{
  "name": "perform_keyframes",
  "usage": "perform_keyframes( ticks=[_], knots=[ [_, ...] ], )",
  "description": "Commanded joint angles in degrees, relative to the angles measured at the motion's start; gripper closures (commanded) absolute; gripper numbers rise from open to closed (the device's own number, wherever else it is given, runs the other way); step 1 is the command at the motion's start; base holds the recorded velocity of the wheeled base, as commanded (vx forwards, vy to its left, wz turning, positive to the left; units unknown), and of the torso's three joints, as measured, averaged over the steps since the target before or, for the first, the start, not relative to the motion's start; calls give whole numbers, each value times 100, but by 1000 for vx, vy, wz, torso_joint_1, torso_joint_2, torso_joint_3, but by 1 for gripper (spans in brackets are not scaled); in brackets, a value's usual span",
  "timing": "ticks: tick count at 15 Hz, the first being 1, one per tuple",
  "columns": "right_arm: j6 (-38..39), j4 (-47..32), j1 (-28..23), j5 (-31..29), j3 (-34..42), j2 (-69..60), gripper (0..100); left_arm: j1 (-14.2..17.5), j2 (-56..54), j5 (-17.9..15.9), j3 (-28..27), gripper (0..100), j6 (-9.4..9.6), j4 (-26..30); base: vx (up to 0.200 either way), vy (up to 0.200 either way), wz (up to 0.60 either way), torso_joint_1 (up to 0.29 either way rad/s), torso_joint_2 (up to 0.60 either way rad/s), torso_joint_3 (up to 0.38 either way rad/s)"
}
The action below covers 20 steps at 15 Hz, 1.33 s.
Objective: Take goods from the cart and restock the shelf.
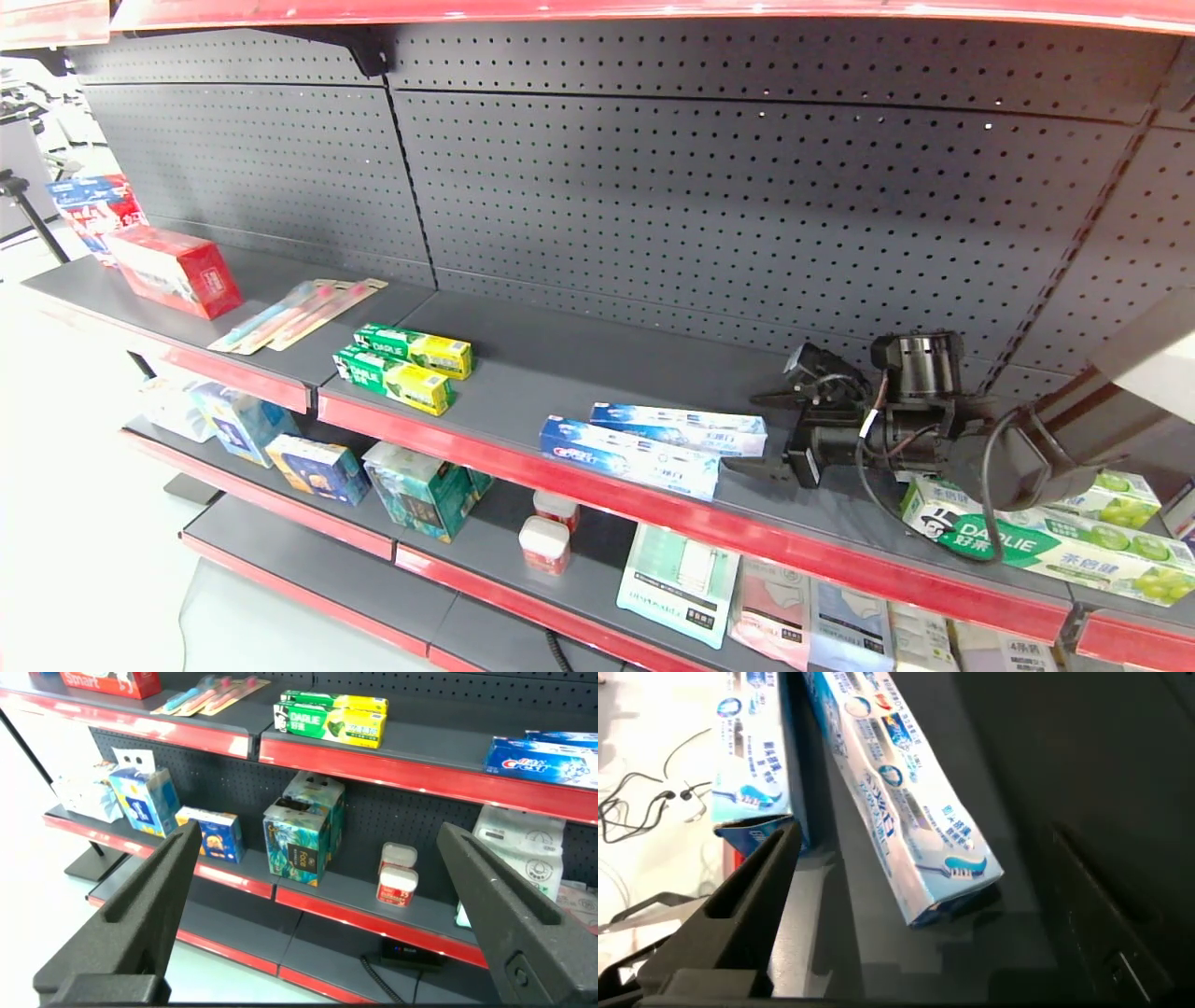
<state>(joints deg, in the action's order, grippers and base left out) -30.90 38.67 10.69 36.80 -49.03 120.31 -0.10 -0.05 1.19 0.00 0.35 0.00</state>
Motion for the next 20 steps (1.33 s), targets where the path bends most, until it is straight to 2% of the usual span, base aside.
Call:
perform_keyframes(
  ticks=[1,7,20],
  knots=[
    [-3,0,-50,2,-28,98,0,1,5,4,0,0,0,0,0,0,0,0,0,0],
    [-3,0,-348,29,-124,151,0,1,5,4,0,0,0,0,0,0,0,0,0,0],
    [-65,0,-331,99,-239,362,0,1,5,4,0,0,0,0,0,0,0,0,0,0]
  ],
)
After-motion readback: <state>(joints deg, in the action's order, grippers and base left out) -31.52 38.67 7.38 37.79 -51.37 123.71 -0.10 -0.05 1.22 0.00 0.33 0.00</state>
